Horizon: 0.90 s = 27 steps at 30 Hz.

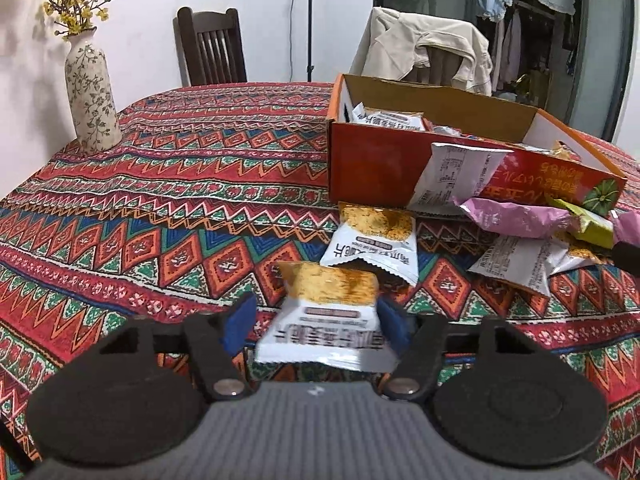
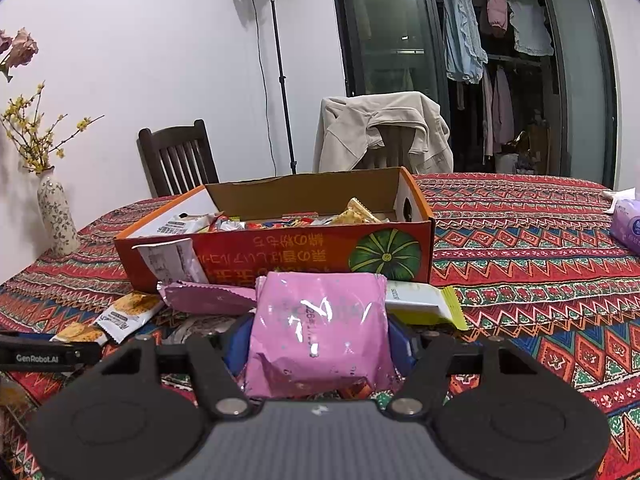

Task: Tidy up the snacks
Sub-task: 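Grasp the pink packet with the right gripper while the left grasps a white oat-cracker packet, then lift both held packets and carry them over the cardboard box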

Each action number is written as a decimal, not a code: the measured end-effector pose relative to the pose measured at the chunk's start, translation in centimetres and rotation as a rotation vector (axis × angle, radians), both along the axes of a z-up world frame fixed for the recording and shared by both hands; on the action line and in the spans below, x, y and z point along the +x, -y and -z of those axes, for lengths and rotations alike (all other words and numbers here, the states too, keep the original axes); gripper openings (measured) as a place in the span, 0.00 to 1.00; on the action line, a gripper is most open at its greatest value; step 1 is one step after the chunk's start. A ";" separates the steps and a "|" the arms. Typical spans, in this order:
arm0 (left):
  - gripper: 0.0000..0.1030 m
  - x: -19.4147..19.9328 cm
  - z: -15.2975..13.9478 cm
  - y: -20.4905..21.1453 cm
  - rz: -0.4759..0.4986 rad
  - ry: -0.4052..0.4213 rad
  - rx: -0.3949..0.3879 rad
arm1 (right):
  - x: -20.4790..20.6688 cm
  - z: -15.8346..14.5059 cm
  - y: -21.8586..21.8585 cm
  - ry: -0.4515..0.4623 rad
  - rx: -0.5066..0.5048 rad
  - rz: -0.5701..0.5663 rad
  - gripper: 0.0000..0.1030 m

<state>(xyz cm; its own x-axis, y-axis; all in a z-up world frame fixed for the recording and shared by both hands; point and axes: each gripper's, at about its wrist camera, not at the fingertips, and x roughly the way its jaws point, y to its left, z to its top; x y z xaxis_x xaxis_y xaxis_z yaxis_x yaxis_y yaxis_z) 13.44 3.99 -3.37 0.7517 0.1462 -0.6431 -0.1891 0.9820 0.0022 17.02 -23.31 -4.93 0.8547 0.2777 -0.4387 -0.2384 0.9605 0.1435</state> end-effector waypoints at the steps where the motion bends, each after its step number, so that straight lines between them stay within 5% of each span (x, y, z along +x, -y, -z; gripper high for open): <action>1: 0.55 -0.2 -0.1 0.0 0.004 0.005 -0.007 | 0.0 0.1 0.0 -0.001 -0.001 0.000 0.65; 15: 0.54 -3.1 -0.9 -1.1 0.020 0.087 -0.044 | -0.1 -0.1 0.1 0.013 -0.002 0.002 0.65; 27: 0.54 -2.9 -6.5 0.1 0.130 0.273 -0.038 | 0.2 -3.2 0.4 0.062 -0.015 -0.008 0.65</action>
<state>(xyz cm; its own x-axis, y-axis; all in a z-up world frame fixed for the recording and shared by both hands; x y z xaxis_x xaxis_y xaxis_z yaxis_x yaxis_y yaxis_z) 10.50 3.85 3.09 0.9082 0.0170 -0.4183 -0.0502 0.9964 -0.0685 17.24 -23.75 -1.77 0.8781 0.2785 -0.3890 -0.2543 0.9604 0.1134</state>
